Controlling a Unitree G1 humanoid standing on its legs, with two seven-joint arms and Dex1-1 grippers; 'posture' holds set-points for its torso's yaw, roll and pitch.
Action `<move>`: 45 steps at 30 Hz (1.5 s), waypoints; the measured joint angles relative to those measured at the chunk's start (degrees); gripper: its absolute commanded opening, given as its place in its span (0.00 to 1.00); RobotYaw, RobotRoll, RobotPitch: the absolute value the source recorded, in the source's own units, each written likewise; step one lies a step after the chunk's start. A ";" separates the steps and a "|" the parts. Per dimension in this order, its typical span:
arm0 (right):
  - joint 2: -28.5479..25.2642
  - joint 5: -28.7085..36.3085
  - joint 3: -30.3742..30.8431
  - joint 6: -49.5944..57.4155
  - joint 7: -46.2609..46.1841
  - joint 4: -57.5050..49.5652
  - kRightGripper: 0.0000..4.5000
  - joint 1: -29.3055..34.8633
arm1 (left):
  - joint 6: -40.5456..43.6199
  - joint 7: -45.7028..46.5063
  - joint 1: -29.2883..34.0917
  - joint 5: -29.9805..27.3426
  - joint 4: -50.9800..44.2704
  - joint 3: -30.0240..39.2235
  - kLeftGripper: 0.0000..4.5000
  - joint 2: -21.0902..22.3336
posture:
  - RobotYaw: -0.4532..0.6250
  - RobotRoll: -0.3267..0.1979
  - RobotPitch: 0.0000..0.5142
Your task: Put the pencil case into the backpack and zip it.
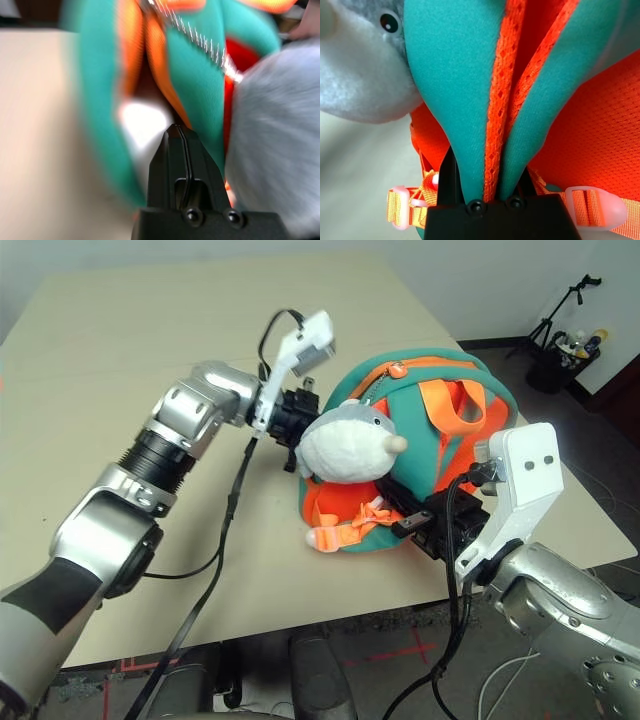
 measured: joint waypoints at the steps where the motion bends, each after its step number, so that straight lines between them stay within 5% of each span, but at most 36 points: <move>1: -0.24 -0.12 0.00 0.03 0.28 0.19 0.04 -0.20 | 1.37 0.14 0.08 -0.67 -2.60 0.58 0.10 1.35 | 0.18 0.62 0.29; 5: -0.80 -0.48 0.03 0.47 1.57 1.43 0.04 -0.84 | 8.72 0.50 1.99 -3.70 -13.90 1.67 0.36 7.88 | 0.20 0.62 0.28; 14: -0.78 -2.36 1.08 1.26 4.20 3.80 0.04 -3.52 | 15.24 3.41 4.89 -8.27 -24.78 1.05 1.00 11.41 | 0.23 0.62 0.28; 34: 1.69 -4.95 2.16 1.87 5.15 4.35 0.04 -4.61 | 8.34 6.54 5.36 -5.88 -15.75 -8.78 1.00 2.39 | 0.20 0.62 0.29; 38: 2.06 -4.96 2.16 1.88 4.88 4.16 0.04 -4.61 | 7.26 6.62 4.72 -5.21 -13.47 -9.07 0.82 1.06 | 0.20 0.62 0.29; 45: 2.59 -4.99 2.16 1.94 4.42 4.02 0.04 -4.59 | 6.99 6.36 3.61 -4.66 -11.94 -8.87 0.32 1.65 | 0.21 0.62 0.30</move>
